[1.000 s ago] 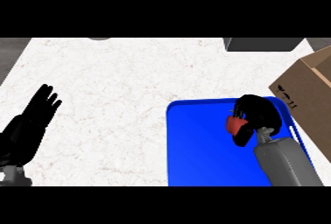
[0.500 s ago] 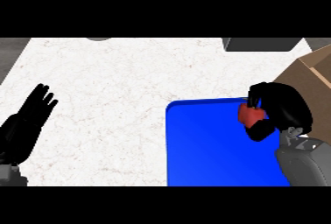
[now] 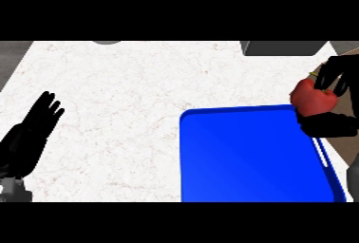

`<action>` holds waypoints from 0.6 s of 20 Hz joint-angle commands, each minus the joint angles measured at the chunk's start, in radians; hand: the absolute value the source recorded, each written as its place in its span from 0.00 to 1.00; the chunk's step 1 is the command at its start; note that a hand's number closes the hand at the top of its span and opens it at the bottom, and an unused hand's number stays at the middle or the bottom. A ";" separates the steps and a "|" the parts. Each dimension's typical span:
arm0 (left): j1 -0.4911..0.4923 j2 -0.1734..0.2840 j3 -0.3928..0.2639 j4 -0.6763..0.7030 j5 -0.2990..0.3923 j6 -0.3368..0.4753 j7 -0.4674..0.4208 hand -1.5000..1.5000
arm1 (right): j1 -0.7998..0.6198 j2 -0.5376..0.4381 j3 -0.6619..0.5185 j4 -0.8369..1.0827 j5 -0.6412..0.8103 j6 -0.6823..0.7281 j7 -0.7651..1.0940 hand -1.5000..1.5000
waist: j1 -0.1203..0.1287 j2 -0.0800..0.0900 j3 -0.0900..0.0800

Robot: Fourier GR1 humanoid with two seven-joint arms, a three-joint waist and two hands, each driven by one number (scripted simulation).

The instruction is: Pick the bell pepper from the tray and place it in the cardboard box

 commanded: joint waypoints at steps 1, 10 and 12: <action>-0.018 0.005 0.010 0.023 0.006 -0.018 0.003 0.50 | -0.057 0.001 -0.056 -0.068 0.021 0.034 0.095 1.00 | 0.003 0.002 0.001; -0.073 0.020 0.046 0.121 -0.001 -0.055 -0.042 0.50 | -0.114 -0.176 -0.279 0.114 -0.043 0.028 -0.038 1.00 | 0.006 0.005 0.001; -0.009 -0.024 0.003 -0.021 -0.017 -0.007 0.026 0.50 | -0.064 -0.194 -0.260 0.141 -0.010 0.003 -0.073 1.00 | 0.010 0.004 0.001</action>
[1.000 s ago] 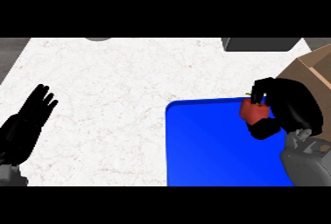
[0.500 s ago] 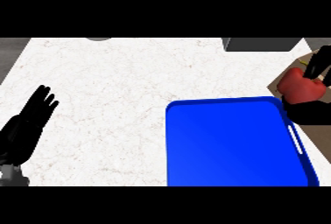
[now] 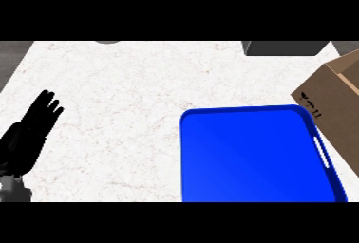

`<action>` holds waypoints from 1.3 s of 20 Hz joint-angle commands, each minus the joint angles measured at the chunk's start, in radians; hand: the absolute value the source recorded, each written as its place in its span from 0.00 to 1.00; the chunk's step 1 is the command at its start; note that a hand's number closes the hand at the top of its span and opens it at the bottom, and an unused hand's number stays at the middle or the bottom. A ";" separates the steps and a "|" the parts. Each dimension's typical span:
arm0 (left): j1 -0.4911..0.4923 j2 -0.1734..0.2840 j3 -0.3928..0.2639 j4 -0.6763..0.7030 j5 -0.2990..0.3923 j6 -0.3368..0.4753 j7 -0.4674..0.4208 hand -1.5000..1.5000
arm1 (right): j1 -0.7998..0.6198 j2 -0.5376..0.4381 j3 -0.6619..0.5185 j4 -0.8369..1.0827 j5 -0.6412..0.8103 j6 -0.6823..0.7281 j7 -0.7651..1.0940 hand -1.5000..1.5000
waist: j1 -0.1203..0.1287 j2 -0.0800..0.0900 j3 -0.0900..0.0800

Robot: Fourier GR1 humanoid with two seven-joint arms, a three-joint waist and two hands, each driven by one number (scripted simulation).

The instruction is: Pick the bell pepper from the tray and place it in the cardboard box

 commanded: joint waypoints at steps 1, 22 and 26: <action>0.026 0.013 0.024 -0.014 0.026 -0.039 -0.012 0.50 | 0.037 -0.105 -0.104 0.129 -0.033 -0.031 -0.141 1.00 | 0.003 0.001 0.001; 0.014 -0.047 -0.003 -0.007 -0.034 -0.015 0.002 0.50 | 0.127 -0.055 -0.168 0.691 -0.030 -0.343 -0.390 1.00 | 0.005 0.004 0.000; -0.008 -0.032 0.004 -0.041 -0.030 -0.006 0.044 0.50 | 0.179 -0.049 -0.170 0.764 -0.062 -0.353 -0.492 0.00 | 0.004 0.003 0.001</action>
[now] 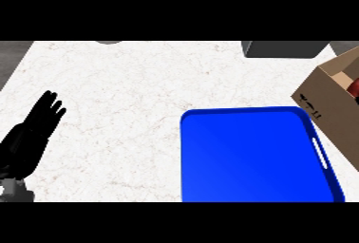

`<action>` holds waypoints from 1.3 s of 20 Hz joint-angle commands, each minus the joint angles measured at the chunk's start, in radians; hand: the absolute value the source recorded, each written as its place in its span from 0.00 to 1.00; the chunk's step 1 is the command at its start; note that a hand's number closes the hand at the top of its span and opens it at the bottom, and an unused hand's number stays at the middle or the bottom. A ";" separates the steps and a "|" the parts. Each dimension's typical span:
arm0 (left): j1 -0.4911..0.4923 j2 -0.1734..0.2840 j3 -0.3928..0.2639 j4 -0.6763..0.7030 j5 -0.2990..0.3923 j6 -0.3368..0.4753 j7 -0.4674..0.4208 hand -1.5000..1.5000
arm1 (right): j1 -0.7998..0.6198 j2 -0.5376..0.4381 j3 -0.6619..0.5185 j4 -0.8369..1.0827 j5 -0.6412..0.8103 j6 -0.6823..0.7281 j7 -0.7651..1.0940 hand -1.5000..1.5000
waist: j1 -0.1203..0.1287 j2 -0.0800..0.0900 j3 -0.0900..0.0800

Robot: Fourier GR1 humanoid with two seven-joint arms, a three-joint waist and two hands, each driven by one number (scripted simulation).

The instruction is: Pick the bell pepper from the tray and place it in the cardboard box

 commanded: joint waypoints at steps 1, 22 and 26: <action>0.001 -0.004 0.009 0.009 0.007 -0.013 -0.015 0.50 | 0.006 -0.014 -0.007 0.085 -0.035 0.026 -0.055 0.00 | 0.001 0.011 0.013; 0.019 -0.032 0.005 -0.020 -0.011 0.010 0.004 0.50 | 0.133 -0.033 -0.533 0.018 -0.628 -0.054 -0.200 0.00 | -0.019 0.006 0.014; -0.010 0.006 0.038 0.015 0.013 -0.029 0.010 0.50 | 0.155 -0.123 -0.571 0.109 -0.712 0.027 -0.242 0.00 | -0.009 0.009 0.013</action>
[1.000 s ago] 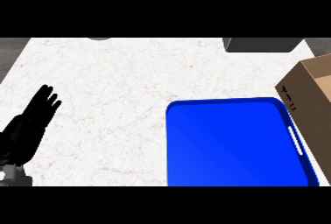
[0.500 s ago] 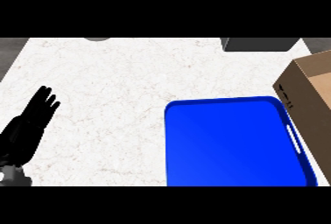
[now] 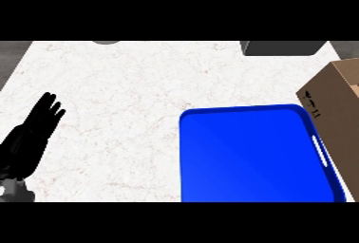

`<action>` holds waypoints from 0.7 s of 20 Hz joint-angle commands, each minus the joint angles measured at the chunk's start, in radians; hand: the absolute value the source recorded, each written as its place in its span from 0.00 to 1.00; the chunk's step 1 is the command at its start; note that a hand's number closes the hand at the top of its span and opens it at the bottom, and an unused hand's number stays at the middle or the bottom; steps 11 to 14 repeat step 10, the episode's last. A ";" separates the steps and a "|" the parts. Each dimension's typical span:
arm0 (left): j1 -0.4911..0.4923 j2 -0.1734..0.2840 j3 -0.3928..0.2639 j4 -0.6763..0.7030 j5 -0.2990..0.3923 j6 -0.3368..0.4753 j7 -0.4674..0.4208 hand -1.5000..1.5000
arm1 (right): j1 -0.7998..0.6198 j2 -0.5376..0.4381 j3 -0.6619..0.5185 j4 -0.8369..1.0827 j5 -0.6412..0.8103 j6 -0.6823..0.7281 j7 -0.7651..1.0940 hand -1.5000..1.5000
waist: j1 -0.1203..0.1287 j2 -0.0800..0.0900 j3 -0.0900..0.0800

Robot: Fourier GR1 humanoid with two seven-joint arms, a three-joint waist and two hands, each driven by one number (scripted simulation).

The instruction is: Pick the bell pepper from the tray and place it in the cardboard box

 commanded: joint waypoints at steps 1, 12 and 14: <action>-0.036 -0.017 -0.009 0.015 -0.014 0.018 0.001 0.50 | 0.097 -0.041 -0.049 0.067 -0.082 0.078 -0.091 0.00 | 0.002 0.002 0.001; 0.019 -0.016 0.002 -0.058 -0.007 -0.007 0.016 0.50 | 0.173 -0.162 -0.054 0.255 -0.132 0.131 -0.281 0.00 | 0.009 0.002 0.001; 0.019 -0.016 0.002 -0.058 -0.007 -0.007 0.016 0.50 | 0.173 -0.162 -0.054 0.255 -0.132 0.131 -0.281 0.00 | 0.009 0.002 0.001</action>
